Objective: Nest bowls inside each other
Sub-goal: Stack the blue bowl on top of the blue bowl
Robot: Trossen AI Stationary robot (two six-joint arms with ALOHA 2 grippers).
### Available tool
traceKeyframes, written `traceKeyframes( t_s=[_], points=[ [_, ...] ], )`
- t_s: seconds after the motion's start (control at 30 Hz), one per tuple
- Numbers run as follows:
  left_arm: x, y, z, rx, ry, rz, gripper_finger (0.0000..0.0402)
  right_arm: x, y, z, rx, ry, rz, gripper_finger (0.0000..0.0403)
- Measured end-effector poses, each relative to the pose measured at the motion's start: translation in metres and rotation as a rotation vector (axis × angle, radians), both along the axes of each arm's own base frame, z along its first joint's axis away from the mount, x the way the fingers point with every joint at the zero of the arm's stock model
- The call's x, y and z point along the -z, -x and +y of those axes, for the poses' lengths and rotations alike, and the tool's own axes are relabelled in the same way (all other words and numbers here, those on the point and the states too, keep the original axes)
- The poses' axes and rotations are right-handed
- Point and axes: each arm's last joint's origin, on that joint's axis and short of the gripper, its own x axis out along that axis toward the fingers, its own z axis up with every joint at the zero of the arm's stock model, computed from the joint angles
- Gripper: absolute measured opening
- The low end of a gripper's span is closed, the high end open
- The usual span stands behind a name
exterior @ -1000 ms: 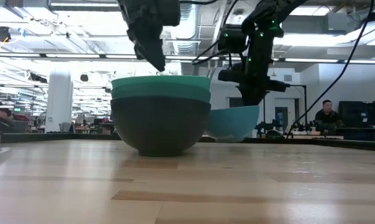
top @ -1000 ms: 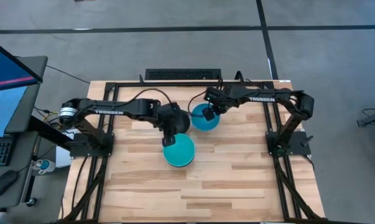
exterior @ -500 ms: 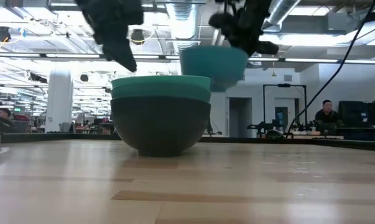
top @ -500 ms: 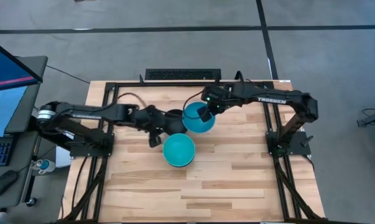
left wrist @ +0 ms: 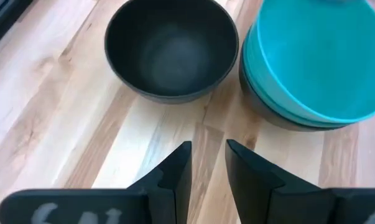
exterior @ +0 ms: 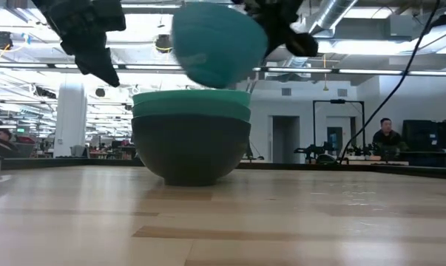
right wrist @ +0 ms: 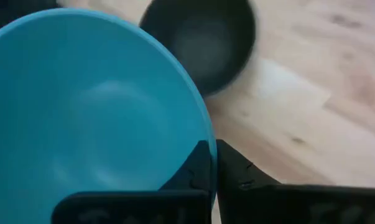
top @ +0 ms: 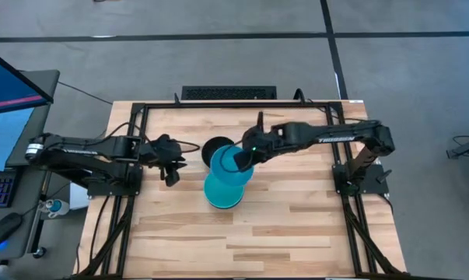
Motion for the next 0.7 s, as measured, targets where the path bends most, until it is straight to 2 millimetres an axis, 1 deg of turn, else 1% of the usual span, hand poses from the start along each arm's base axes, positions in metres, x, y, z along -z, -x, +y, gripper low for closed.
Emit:
traceKeyframes(
  t_s=[0.07,0.13,0.3,0.4,0.5,0.6,0.7],
  points=[
    [0.0,0.001,0.0,0.004,-0.008,0.004,0.0087,0.007,-0.013,0.008,-0.007,-0.027,-0.019,0.0024],
    [0.0,0.002,0.0,0.005,-0.01,0.014,0.0087,0.014,-0.021,0.016,-0.007,0.001,0.054,0.0026],
    [0.001,0.004,0.0,0.009,-0.017,0.032,0.0087,0.003,-0.04,0.029,-0.045,0.033,0.094,0.0019],
    [0.003,0.005,0.0,0.024,-0.033,0.062,0.0087,0.007,-0.051,0.035,-0.055,0.059,0.143,0.0022],
    [0.003,0.005,0.0,0.043,-0.05,0.067,0.0087,0.021,-0.056,0.043,-0.06,0.054,0.217,0.0031],
    [0.003,0.004,0.0,0.052,-0.058,0.072,0.0087,0.035,-0.062,0.052,-0.077,0.027,0.249,0.0032],
    [0.003,0.004,0.0,0.055,-0.06,0.069,0.0087,0.041,-0.063,0.057,-0.071,0.017,0.261,0.0031]
  ],
)
